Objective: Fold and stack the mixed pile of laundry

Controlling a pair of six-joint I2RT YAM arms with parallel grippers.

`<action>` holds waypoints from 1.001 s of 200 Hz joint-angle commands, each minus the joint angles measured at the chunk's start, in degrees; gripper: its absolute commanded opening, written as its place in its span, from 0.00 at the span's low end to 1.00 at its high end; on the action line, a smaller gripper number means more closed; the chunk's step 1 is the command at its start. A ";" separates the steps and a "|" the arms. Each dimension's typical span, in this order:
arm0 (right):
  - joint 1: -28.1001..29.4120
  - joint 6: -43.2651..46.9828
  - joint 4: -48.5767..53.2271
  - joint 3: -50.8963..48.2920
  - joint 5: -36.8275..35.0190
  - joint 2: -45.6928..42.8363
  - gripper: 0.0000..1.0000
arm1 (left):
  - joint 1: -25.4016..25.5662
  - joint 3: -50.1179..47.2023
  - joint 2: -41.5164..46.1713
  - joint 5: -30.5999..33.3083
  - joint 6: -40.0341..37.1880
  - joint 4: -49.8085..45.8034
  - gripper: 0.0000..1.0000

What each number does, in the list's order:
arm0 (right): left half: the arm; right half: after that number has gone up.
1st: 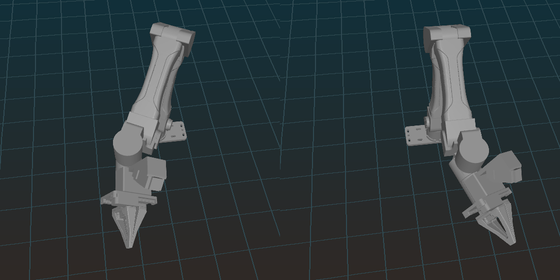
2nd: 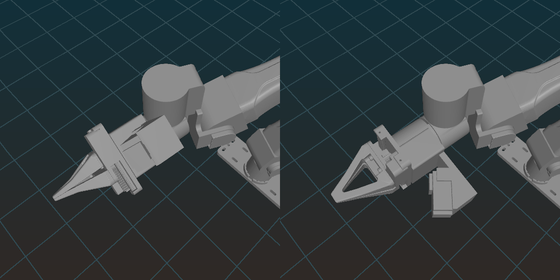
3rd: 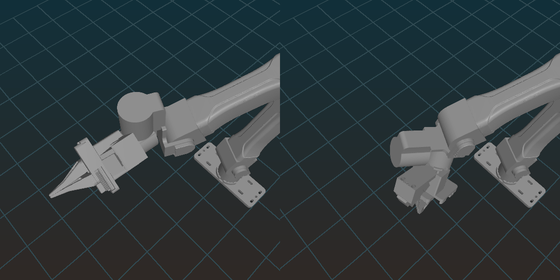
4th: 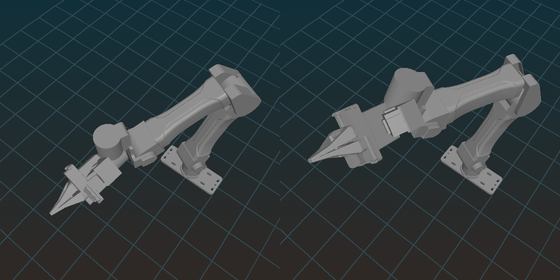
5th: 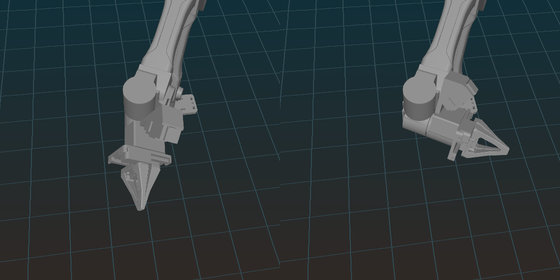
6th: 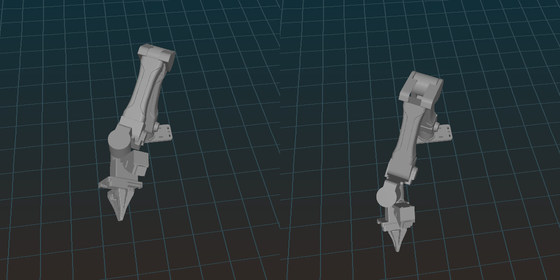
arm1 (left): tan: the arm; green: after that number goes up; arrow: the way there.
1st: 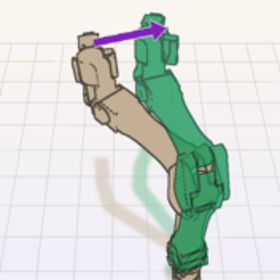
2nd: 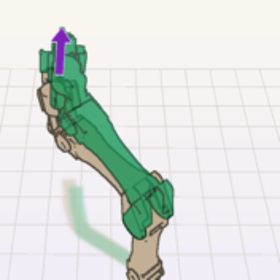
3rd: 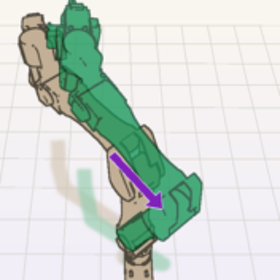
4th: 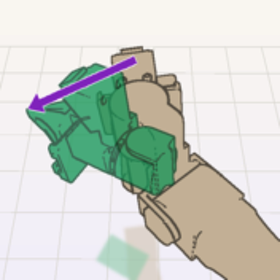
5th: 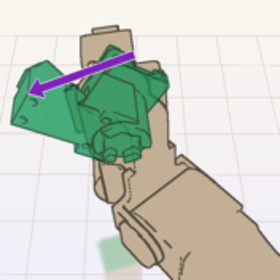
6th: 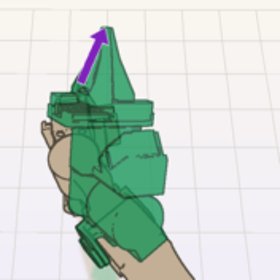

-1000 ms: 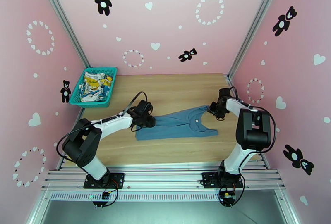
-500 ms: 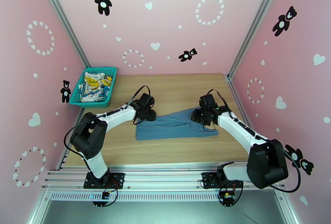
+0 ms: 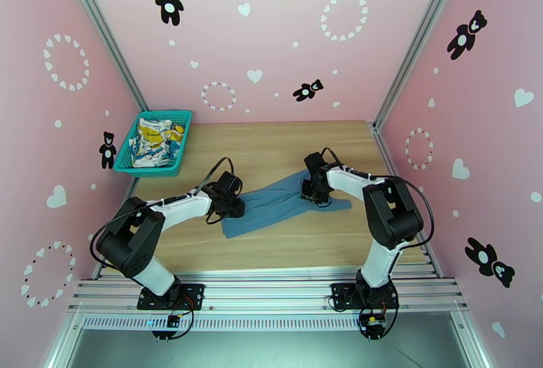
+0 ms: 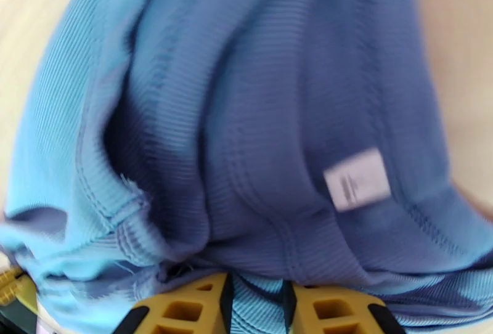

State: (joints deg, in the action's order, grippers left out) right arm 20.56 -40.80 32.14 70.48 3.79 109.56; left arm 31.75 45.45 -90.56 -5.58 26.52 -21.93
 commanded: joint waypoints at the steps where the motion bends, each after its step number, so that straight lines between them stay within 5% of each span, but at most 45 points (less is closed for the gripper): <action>1: -1.19 4.52 1.55 8.77 -3.77 8.98 0.29 | 1.67 -4.26 3.35 -2.61 6.17 -1.69 0.32; 48: -1.70 12.02 9.73 32.52 -0.92 24.17 0.32 | 11.88 -8.71 8.34 -5.77 19.98 3.70 0.34; 90: -2.17 15.56 13.45 45.85 1.24 30.17 0.35 | 21.54 -1.66 4.54 -4.33 24.29 5.62 0.34; 140: -2.85 18.20 16.97 46.46 1.97 20.05 0.41 | 19.20 8.47 9.13 0.04 17.47 -4.61 0.36; 200: -4.03 16.28 12.75 32.17 1.34 11.19 0.42 | 6.16 8.95 2.38 -3.42 4.19 -4.06 0.34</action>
State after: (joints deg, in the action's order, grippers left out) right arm 16.69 -23.59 45.65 107.13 5.26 122.41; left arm 41.17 54.61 -83.72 -7.20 37.91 -24.45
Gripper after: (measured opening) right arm 0.423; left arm 0.351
